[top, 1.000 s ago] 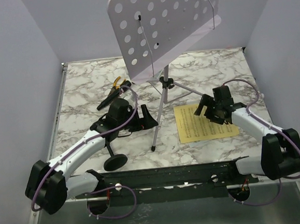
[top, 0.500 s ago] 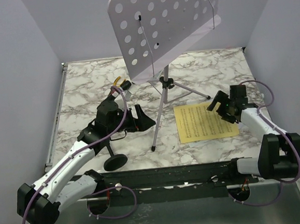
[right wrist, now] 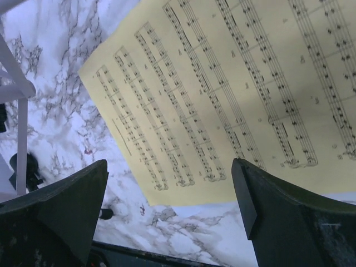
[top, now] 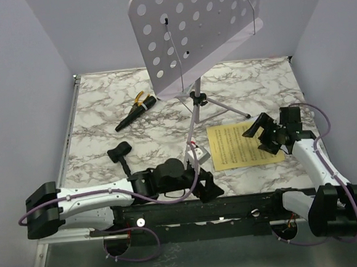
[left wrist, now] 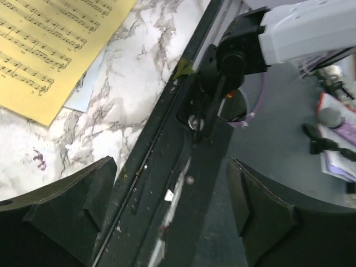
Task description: Set up the instrument practice props
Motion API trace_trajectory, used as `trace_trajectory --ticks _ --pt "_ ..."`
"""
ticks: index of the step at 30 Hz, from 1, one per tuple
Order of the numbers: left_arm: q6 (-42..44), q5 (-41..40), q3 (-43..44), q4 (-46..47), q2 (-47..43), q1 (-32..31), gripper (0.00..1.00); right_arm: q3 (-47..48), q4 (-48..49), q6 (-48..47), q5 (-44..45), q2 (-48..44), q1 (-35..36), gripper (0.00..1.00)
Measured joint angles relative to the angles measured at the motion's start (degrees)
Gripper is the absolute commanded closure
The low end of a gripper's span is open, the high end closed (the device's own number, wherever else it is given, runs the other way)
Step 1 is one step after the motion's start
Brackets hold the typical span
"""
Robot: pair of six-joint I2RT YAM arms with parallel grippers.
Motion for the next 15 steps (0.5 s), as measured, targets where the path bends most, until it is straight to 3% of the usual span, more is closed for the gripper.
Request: trace_trajectory --ticks 5,8,11,15 --pt "2.78 -7.52 4.15 5.79 14.34 -2.93 0.18 -3.80 -2.64 4.13 -2.62 -2.16 0.00 0.00" --pt "3.87 -8.66 9.73 5.33 22.23 -2.43 0.30 -6.69 -3.17 7.28 -5.35 -2.82 0.00 0.01" --pt "4.17 -8.50 14.03 5.31 27.26 -1.18 0.39 -10.45 -2.36 11.04 -9.11 -5.29 0.00 0.12" --pt "2.93 -7.72 18.32 4.44 32.28 1.46 0.51 -13.33 -2.99 14.91 -10.88 -6.71 0.02 0.13"
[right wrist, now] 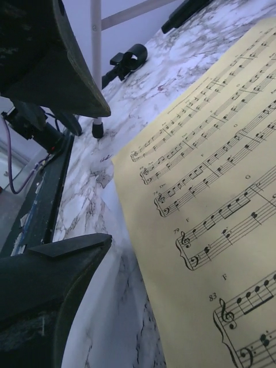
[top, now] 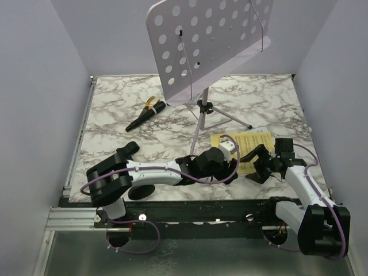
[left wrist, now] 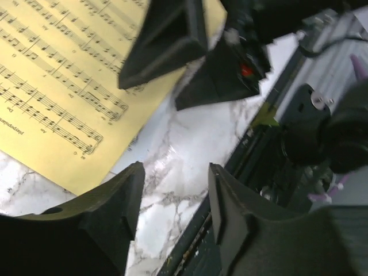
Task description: Set up the instrument practice props
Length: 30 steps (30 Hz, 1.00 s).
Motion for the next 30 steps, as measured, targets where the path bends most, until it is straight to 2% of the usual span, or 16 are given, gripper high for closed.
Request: trace_trajectory --ticks 3,13,22,30 --pt "-1.40 0.37 3.76 -1.44 4.63 2.14 0.57 0.00 -1.01 1.27 2.01 -0.70 0.02 0.14" --pt "-1.46 -0.50 12.66 -7.89 17.59 3.72 0.63 0.02 -4.37 5.01 15.93 -0.90 0.00 0.16" --pt "-1.46 -1.70 12.66 -10.10 19.12 3.76 0.68 0.79 -3.39 7.72 20.15 0.17 0.02 0.17" --pt "-1.57 -2.21 12.55 -9.99 19.15 3.74 0.68 1.42 -2.89 10.64 28.81 -0.04 0.00 0.17"
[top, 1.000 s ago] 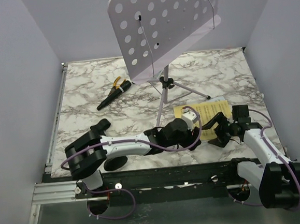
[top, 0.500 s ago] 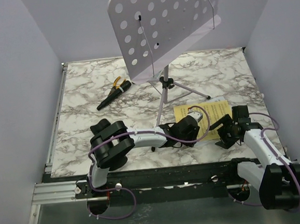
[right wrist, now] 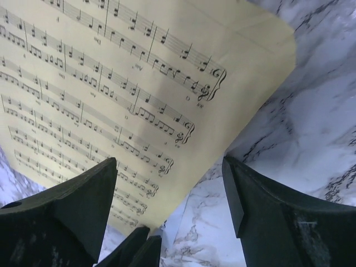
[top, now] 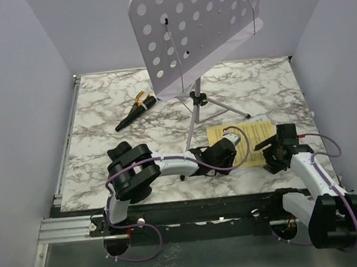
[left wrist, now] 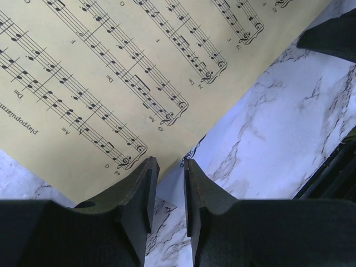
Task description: Set up the instrument practice props
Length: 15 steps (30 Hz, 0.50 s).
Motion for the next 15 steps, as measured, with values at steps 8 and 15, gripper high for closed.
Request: trace_trajectory --ticks 8,15 --pt "-0.22 0.04 -0.07 0.11 0.00 0.02 0.69 -1.01 3.58 1.03 4.02 -1.22 -0.07 0.17" --pt "-0.24 0.04 -0.33 0.61 0.00 0.02 0.69 -3.89 7.21 -2.58 3.89 -6.99 -0.17 0.17"
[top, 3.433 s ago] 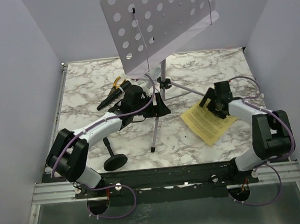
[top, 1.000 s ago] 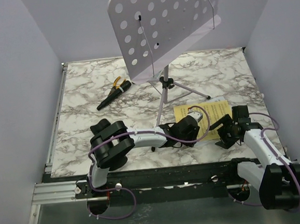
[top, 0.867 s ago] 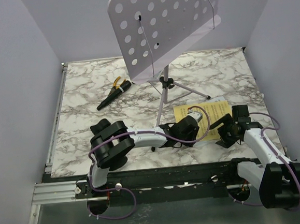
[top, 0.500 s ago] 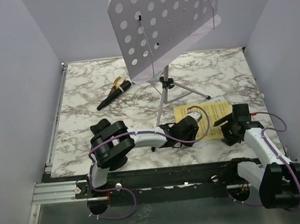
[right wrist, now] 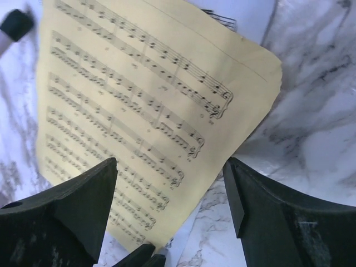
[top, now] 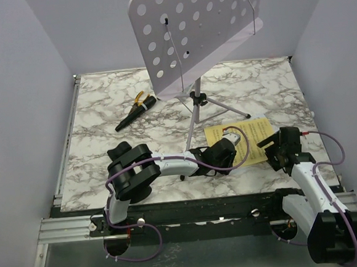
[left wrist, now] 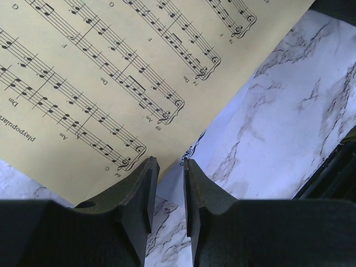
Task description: Set up the instrument practice props
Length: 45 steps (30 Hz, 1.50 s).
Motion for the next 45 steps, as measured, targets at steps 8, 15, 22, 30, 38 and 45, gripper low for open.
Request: trace_trajectory --ticks 8,15,22,30,38,45 --pt "-0.02 0.07 0.00 0.11 0.00 0.00 0.69 -0.02 4.79 -3.39 -2.75 -6.75 -0.15 0.17" --pt "-0.20 0.28 0.00 0.11 0.00 0.00 0.69 -1.70 7.80 -2.49 -4.83 -4.55 -0.15 0.19" --pt "-0.81 0.96 0.00 0.13 0.00 0.00 0.69 -6.03 11.76 0.00 -5.92 -1.88 -0.17 0.50" --pt "-0.98 2.67 0.02 0.22 -0.26 0.00 0.44 -8.31 15.28 -0.90 -3.69 -3.10 -0.22 0.99" --pt "-0.09 7.74 -1.11 -1.77 -10.29 0.02 0.19 7.85 5.27 -6.49 -0.76 -7.87 -0.22 1.00" --pt "0.22 12.48 -4.68 -1.16 -26.60 1.31 0.14 25.29 1.18 -19.39 -8.15 -11.93 -0.31 0.99"
